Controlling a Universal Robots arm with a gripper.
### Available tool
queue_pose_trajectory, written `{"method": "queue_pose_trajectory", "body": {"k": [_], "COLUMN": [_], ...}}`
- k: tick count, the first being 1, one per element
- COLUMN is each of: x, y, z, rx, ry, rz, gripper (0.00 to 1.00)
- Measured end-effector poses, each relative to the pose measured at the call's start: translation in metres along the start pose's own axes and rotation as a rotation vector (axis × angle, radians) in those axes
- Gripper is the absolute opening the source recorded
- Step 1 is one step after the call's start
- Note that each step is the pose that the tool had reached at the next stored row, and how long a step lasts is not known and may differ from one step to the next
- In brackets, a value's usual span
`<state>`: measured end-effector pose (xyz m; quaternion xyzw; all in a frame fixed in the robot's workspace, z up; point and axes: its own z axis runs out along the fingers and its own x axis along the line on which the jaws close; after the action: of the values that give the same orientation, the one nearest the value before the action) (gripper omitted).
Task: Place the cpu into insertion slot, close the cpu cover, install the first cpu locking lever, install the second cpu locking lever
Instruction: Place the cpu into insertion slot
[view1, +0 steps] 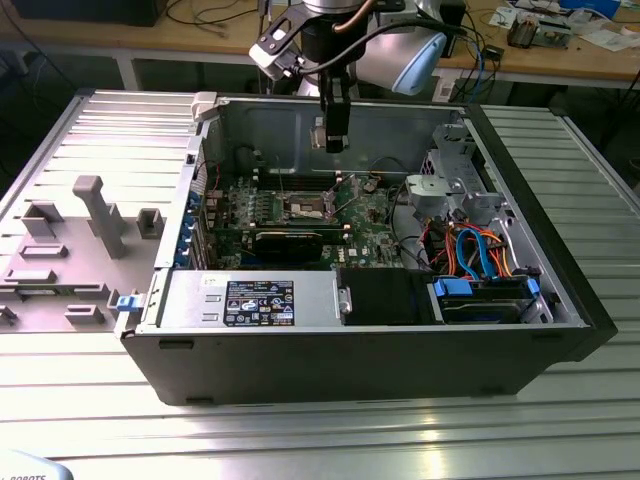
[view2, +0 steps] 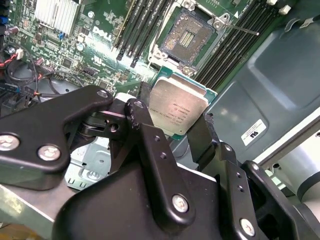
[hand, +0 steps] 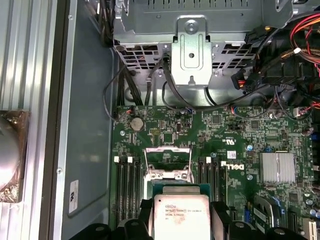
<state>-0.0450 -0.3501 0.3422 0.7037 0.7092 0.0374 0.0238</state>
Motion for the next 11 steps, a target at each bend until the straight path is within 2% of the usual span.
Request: {"method": "queue_pose_trajectory", "body": {"k": [11], "x": [0.0], "y": [-0.0001], "z": [0.0008], "rx": [-0.0002], "ry": [0.0003], "rz": [0.0], "gripper": [0.54]}}
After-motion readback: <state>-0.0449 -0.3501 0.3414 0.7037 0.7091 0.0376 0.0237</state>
